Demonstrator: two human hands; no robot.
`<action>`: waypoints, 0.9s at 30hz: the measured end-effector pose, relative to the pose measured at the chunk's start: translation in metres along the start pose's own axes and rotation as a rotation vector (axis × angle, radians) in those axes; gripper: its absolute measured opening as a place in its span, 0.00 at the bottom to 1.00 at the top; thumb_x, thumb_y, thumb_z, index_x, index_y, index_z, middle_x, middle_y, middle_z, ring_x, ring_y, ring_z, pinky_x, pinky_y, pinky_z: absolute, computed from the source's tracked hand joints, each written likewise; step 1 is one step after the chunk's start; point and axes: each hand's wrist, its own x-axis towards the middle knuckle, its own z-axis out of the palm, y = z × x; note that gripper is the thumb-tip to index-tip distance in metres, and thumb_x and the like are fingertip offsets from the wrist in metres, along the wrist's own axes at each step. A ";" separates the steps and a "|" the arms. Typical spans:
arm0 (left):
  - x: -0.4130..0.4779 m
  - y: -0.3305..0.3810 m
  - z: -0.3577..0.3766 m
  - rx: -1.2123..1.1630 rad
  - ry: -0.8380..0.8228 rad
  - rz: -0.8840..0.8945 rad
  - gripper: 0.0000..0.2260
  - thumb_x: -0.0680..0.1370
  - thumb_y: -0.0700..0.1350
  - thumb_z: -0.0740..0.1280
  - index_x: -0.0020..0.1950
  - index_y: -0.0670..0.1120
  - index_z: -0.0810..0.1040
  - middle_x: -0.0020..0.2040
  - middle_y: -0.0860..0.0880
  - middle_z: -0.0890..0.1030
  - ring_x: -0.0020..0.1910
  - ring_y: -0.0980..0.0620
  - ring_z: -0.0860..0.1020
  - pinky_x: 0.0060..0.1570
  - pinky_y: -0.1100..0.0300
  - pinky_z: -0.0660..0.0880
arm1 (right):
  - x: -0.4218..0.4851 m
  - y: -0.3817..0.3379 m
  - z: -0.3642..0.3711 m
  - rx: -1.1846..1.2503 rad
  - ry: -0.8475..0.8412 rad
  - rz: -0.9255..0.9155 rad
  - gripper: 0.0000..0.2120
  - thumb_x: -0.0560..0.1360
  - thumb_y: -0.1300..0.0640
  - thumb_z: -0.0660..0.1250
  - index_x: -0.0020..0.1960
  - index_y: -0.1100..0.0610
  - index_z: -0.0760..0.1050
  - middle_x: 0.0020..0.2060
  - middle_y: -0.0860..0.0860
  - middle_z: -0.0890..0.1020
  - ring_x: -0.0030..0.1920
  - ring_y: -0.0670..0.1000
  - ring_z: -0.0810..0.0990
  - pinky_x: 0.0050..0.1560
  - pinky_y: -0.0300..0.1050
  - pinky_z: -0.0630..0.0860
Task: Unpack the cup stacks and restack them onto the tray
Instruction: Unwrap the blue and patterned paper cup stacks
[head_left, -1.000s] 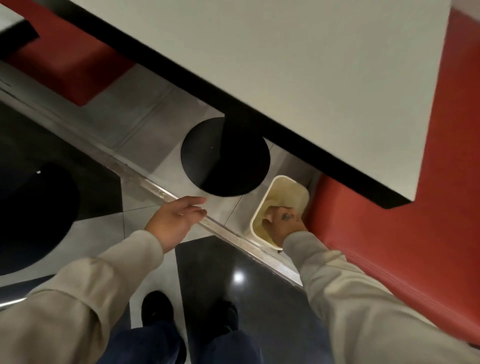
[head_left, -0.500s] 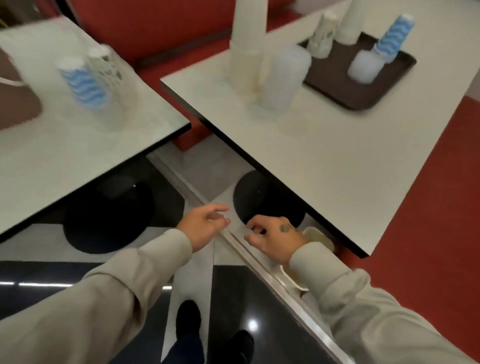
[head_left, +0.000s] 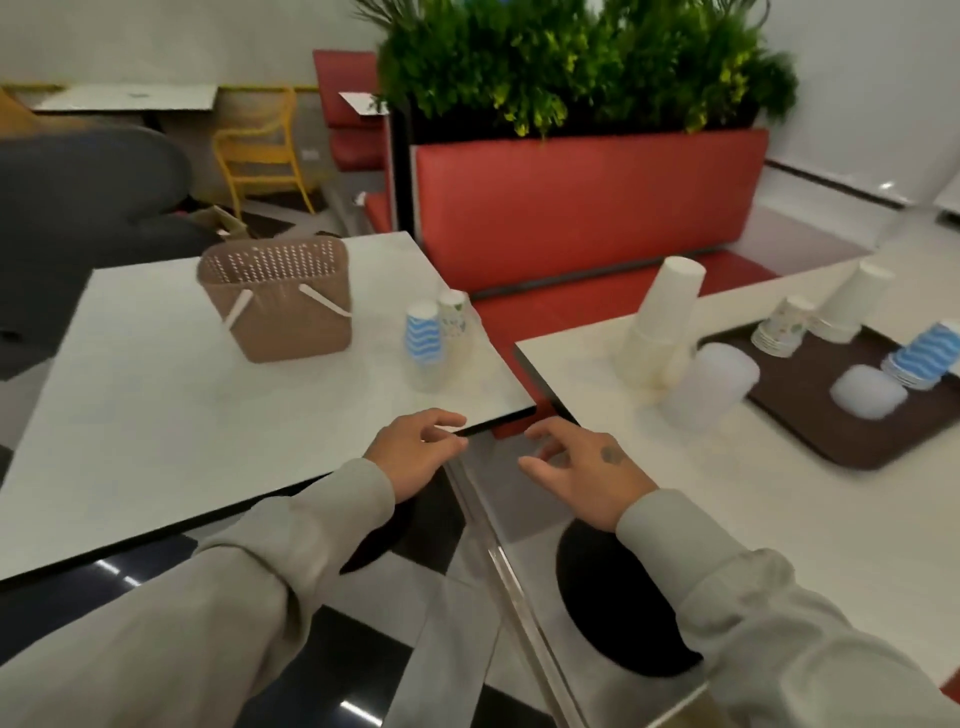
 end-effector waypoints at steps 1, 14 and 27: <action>0.002 -0.001 -0.008 -0.007 0.026 -0.007 0.12 0.76 0.52 0.70 0.60 0.59 0.80 0.54 0.53 0.84 0.54 0.50 0.82 0.64 0.49 0.76 | 0.007 -0.007 -0.001 0.001 0.002 -0.018 0.18 0.79 0.43 0.67 0.66 0.47 0.74 0.53 0.44 0.80 0.50 0.47 0.79 0.54 0.40 0.74; 0.104 -0.034 -0.057 -0.131 0.166 -0.115 0.25 0.75 0.50 0.74 0.69 0.53 0.71 0.57 0.50 0.81 0.55 0.49 0.80 0.57 0.53 0.76 | 0.123 -0.039 0.007 0.042 -0.055 -0.015 0.17 0.78 0.43 0.67 0.65 0.43 0.73 0.54 0.45 0.79 0.52 0.49 0.80 0.55 0.48 0.79; 0.257 -0.076 -0.088 -0.013 0.001 -0.140 0.46 0.64 0.46 0.83 0.77 0.53 0.62 0.70 0.45 0.72 0.68 0.46 0.72 0.64 0.54 0.71 | 0.272 -0.064 0.050 0.171 0.071 -0.007 0.27 0.75 0.52 0.73 0.71 0.38 0.69 0.64 0.43 0.72 0.54 0.44 0.78 0.54 0.37 0.74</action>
